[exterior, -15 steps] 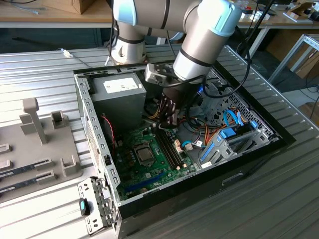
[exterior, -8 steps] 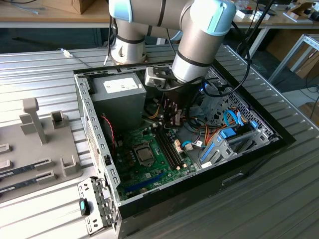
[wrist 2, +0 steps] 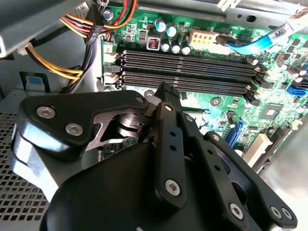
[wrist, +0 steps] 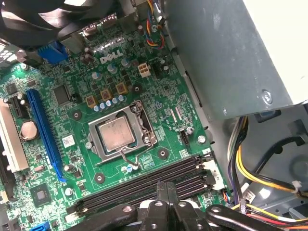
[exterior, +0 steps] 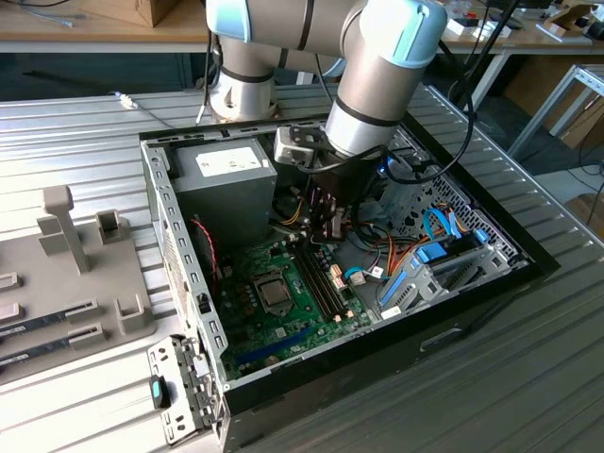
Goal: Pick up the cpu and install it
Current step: 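Install the first cpu locking lever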
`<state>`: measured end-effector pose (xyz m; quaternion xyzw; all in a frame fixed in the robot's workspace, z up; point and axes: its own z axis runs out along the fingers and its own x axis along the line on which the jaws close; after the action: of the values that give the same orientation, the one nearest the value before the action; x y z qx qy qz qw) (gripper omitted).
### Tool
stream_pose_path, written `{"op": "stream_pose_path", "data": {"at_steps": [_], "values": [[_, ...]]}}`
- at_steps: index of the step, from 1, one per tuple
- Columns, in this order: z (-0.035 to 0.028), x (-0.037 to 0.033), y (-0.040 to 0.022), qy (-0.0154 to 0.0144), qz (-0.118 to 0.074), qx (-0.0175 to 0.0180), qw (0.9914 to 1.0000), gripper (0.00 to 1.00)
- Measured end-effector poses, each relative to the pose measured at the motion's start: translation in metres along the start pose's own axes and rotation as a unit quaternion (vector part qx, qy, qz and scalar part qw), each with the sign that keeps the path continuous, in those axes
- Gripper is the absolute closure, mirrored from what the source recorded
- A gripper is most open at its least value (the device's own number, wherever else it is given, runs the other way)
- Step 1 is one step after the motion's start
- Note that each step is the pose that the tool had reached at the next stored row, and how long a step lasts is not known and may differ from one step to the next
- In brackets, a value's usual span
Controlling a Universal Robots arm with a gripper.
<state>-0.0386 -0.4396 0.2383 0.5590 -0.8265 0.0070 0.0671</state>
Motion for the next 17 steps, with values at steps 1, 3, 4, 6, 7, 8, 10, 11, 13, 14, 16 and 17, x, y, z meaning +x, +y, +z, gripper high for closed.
{"op": "stream_pose_path", "data": {"at_steps": [1,3,4,6,7,8,10,11,13,14,16,17], "values": [[0.0001,0.0009,0.002,-0.0003,0.0,0.0003,1.0,0.89],[0.0008,0.0032,0.0082,-0.0023,0.0,0.0011,1.0,0.89],[0.0011,0.0041,0.0117,-0.0038,0.0,0.001,0.99999,0.89],[0.0015,0.0045,0.0166,-0.0068,0.0,0.0002,0.99998,0.89],[0.0017,0.0054,0.0193,-0.0079,-0.001,0.0001,0.99997,0.89],[0.0022,0.0071,0.0238,-0.0091,-0.001,0.0007,0.99996,0.89],[0.0023,0.0094,0.0296,-0.0102,-0.001,0.0017,0.99995,0.89],[0.0025,0.0105,0.0323,-0.011,0.0,0.0023,0.99994,0.89],[0.0026,0.0118,0.0351,-0.0122,0.0,0.0029,0.99992,0.89],[0.0028,0.0127,0.0349,-0.0126,-0.001,0.0029,0.99992,0.89],[0.0035,0.0203,0.0324,-0.0125,-0.002,0.003,0.99992,0.89],[0.0038,0.0235,0.0313,-0.0125,-0.002,0.003,0.99992,0.89]]}}
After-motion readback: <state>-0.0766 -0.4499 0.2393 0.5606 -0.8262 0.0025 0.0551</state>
